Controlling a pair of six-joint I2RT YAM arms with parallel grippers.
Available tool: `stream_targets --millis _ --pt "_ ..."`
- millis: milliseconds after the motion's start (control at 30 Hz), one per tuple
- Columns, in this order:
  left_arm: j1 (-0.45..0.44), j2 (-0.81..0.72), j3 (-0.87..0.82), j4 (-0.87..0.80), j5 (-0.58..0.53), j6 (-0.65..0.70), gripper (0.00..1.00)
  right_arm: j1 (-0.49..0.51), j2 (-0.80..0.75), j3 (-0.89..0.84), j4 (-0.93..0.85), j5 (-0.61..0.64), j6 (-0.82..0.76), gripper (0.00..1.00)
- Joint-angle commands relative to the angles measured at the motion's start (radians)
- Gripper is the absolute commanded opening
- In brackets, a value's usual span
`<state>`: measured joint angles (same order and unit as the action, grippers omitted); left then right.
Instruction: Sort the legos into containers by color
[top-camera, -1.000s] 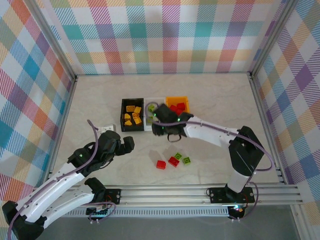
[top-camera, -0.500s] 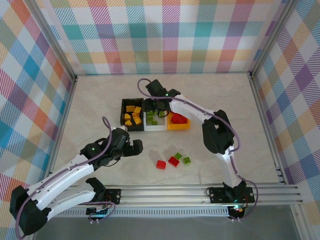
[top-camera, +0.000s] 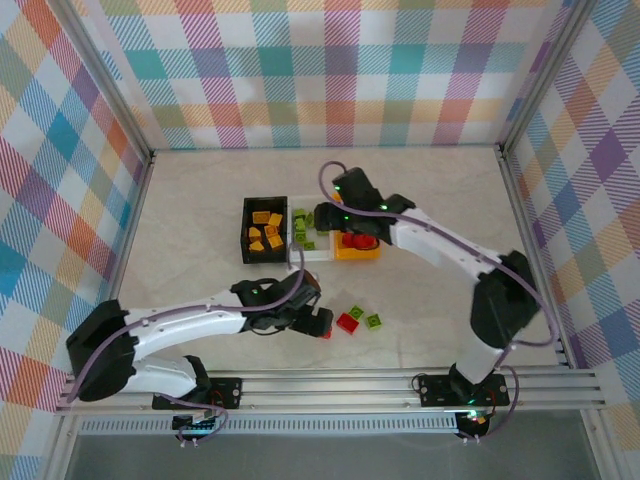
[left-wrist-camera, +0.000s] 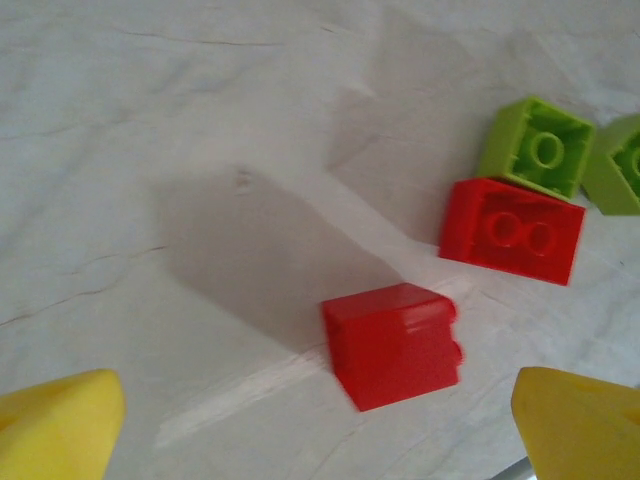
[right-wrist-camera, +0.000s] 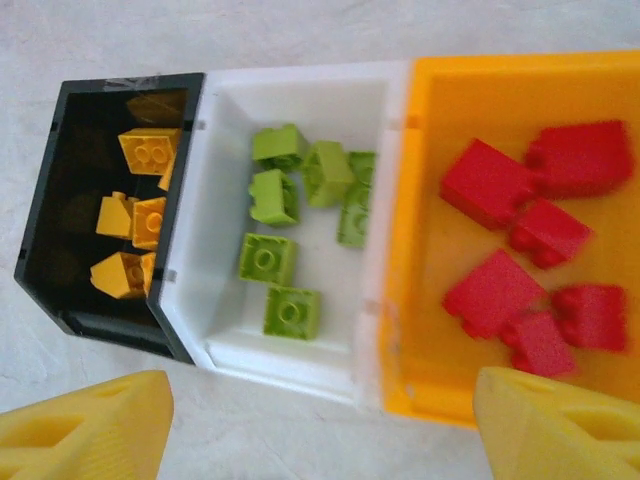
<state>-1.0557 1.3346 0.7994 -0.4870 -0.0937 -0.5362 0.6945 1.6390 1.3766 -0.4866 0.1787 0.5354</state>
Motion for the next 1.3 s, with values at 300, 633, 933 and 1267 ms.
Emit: stream_targets --millis 300,633,933,1267 --pt "-0.067 0.235 0.09 0.037 0.019 0.066 0.83 -0.039 -0.319 -0.28 0.035 0.056 0.057 0.82" --pt "-0.072 0.28 0.098 0.024 0.048 0.074 0.57 -0.067 -0.398 -0.316 0.028 0.069 0.067 0.83" --pt "-0.059 0.178 0.112 -0.019 -0.012 0.065 0.43 -0.072 -0.427 -0.367 0.01 0.079 0.098 0.83" --pt "0.219 0.279 0.526 -0.056 0.004 0.246 0.41 -0.073 -0.539 -0.539 -0.015 0.078 0.159 0.83"
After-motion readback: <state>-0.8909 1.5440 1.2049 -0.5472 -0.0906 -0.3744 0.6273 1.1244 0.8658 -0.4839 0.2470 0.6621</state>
